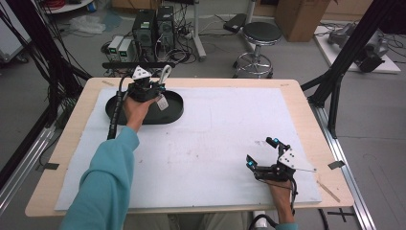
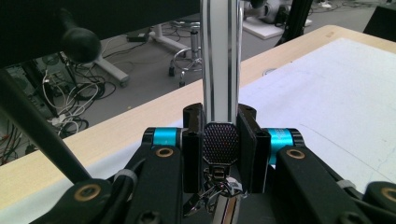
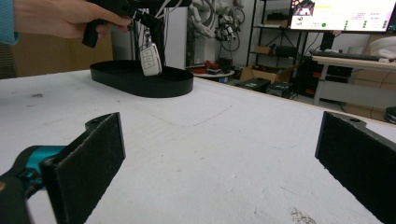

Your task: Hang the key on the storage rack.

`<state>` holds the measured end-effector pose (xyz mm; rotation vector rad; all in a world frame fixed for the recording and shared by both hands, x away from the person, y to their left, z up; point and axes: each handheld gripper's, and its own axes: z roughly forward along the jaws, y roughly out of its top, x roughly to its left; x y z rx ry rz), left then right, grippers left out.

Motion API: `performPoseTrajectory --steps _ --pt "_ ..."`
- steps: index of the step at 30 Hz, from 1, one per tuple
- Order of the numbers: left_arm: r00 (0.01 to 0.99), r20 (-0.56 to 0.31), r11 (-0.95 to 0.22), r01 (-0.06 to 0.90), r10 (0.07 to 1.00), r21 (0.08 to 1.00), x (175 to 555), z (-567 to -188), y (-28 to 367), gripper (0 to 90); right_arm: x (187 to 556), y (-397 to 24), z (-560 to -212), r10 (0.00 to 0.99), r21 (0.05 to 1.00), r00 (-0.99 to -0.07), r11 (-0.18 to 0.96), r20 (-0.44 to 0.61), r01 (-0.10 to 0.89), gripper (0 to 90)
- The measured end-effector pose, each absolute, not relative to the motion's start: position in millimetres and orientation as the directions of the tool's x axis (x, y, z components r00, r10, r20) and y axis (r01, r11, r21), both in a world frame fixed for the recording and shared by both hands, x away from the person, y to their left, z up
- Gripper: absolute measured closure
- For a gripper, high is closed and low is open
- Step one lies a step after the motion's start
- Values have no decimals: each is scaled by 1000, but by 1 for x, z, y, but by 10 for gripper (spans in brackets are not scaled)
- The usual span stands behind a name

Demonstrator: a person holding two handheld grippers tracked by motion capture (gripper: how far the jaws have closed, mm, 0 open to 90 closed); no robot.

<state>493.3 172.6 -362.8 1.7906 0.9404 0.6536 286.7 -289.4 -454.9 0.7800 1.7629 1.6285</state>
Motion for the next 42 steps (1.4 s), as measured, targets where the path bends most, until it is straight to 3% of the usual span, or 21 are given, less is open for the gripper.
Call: performPoseTrajectory --steps 27,30,33,36,38,42 --pt "566 31 -260 329 824 908 490 -365 164 684 286 -290 -455 769 998 -638 58 -29 24 8" --pt "585 8 -241 322 811 915 488 -364 165 575 286 -290 -455 768 998 -639 57 -29 24 8" --pt "627 12 -248 290 779 924 482 -362 166 364 286 -290 -455 768 998 -639 58 -31 21 8" --pt "657 70 -271 210 751 939 468 -360 170 145 285 -290 -456 770 998 -638 57 -33 18 8" --pt "682 38 -229 192 730 954 459 -358 176 17 285 -290 -456 768 998 -639 56 -33 16 8" --pt "729 14 -173 144 684 974 431 -354 196 17 286 -291 -456 770 999 -638 43 -18 23 7"
